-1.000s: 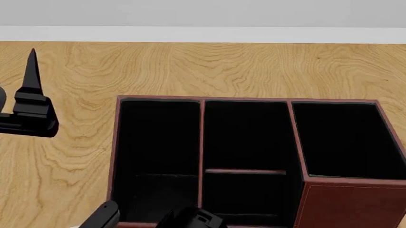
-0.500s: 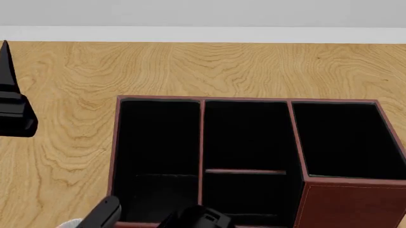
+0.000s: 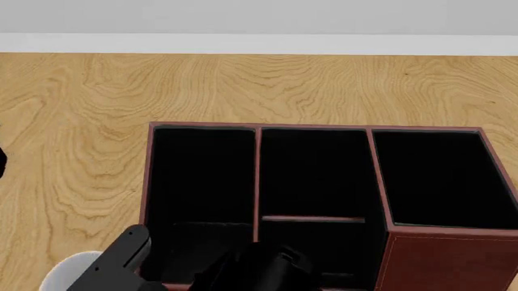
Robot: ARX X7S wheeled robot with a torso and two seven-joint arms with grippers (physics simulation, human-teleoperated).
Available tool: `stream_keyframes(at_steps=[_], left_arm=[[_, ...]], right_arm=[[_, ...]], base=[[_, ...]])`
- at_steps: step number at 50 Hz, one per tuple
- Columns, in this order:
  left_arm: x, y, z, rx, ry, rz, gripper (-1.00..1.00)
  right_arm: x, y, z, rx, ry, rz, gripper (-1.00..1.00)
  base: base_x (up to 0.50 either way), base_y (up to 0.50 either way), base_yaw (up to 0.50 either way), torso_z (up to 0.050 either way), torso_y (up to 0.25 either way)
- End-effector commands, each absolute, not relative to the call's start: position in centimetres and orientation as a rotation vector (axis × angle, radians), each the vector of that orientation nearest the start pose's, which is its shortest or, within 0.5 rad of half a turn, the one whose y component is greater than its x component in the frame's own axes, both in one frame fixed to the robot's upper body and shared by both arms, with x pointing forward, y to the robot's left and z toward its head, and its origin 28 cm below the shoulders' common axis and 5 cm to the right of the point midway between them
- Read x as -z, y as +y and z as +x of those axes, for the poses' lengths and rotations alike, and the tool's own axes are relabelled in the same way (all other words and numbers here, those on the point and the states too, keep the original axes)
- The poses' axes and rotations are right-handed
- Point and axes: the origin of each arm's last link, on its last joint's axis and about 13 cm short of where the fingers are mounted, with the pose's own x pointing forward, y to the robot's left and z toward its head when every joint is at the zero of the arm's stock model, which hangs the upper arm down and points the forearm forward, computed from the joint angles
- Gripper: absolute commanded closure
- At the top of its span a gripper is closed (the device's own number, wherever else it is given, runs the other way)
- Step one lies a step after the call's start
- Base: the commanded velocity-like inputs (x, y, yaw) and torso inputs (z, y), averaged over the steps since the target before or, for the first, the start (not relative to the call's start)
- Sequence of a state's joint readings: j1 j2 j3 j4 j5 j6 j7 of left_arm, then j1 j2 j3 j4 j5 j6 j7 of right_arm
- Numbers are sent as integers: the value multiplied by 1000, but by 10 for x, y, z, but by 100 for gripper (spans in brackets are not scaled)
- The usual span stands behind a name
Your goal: Pick up the white mug and place it to the right of the caddy.
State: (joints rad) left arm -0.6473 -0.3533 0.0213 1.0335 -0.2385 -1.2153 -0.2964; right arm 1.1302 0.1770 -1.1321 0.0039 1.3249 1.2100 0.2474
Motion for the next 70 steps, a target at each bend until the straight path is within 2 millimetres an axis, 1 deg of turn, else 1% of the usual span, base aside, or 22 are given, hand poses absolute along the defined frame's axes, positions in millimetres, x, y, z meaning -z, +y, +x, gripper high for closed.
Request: stream_keyframes(at_steps=[1, 9, 20, 30, 47, 58, 70], left_arm=[[-255, 238, 198, -189, -467, 245, -100], [-257, 238, 194, -191, -471, 244, -100], [-258, 238, 191, -190, -475, 241, -100], [-259, 236, 191, -183, -473, 235, -100], [-260, 235, 189, -174, -481, 230, -100], [-261, 235, 185, -169, -487, 227, -100], [-259, 237, 185, -175, -485, 224, -100]], right_arm=[[-173, 12, 259, -1049, 759, -495, 100], [-188, 6, 258, -1039, 733, -485, 100], [-215, -1, 261, -1037, 687, -432, 100], [-224, -7, 262, -1023, 661, -416, 100], [-250, -17, 264, -1003, 608, -364, 100], [-268, -19, 260, -995, 564, -342, 100], [-279, -26, 266, -949, 541, -324, 100]], base=[[0, 0, 0, 0, 0], [0, 0, 0, 0, 0], [0, 0, 0, 0, 0], [0, 0, 0, 0, 1], [0, 0, 0, 0, 0], [0, 0, 0, 0, 1], [0, 0, 0, 0, 0]])
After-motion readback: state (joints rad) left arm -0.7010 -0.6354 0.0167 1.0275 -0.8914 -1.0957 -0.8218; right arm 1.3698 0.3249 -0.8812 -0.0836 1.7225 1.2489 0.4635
